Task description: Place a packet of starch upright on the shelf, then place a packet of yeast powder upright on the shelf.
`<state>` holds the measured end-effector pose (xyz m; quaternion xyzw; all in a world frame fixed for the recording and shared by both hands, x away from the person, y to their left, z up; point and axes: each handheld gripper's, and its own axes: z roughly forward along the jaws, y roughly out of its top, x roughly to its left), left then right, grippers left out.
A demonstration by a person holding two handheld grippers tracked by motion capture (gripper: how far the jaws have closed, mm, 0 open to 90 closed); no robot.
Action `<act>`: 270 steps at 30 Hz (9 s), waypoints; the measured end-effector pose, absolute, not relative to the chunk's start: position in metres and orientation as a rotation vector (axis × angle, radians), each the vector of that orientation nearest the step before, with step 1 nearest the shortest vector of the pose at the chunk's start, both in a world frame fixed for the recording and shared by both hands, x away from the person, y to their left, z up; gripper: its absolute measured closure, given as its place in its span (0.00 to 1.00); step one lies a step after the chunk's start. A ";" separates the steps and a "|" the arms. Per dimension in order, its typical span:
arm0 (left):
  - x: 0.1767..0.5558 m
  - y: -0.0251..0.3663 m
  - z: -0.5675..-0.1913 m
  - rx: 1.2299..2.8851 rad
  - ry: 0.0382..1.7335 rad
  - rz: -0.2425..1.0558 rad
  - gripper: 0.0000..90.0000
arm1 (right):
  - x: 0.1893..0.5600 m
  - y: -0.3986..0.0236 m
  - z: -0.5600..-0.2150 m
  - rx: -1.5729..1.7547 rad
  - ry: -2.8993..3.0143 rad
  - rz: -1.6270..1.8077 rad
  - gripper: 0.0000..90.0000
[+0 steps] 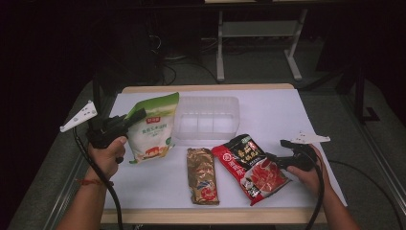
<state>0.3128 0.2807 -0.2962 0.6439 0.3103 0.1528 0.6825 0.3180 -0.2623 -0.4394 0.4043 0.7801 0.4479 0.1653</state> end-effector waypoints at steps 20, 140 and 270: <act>0.376 0.236 -0.280 1.412 0.770 0.374 1.00 | 0.318 -0.265 -0.440 1.168 2.209 1.275 0.19; 0.325 0.260 -0.421 1.975 0.699 0.327 0.32 | 0.314 -0.254 -0.432 1.058 2.198 1.246 0.34; 0.343 0.196 -0.308 1.358 0.755 0.108 0.97 | 0.304 -0.260 -0.423 1.128 2.166 1.304 0.31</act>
